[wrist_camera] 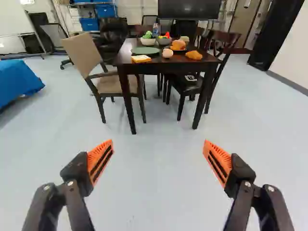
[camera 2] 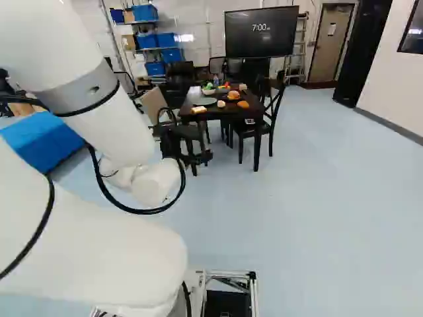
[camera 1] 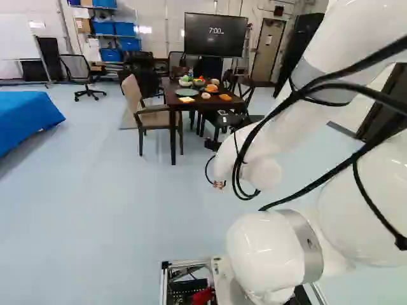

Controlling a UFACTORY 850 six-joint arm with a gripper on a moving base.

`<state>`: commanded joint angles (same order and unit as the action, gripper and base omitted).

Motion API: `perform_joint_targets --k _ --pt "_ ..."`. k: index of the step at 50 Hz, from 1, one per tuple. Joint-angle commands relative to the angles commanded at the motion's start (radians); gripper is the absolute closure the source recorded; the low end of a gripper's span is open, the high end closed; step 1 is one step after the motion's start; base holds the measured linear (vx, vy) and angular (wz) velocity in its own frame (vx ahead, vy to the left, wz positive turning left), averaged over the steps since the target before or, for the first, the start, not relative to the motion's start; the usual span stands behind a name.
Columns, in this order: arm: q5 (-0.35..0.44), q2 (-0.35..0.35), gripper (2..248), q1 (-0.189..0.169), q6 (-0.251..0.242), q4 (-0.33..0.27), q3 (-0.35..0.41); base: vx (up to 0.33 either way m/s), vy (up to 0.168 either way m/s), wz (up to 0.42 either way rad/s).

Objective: Move the croissant to the empty plate

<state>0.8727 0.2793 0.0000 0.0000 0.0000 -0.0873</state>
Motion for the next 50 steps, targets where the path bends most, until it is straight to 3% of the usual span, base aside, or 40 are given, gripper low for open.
perform_joint_targets --k 50 --pt "0.0 0.0 3 0.0 0.0 0.0 0.0 0.018 -0.002 -0.004"
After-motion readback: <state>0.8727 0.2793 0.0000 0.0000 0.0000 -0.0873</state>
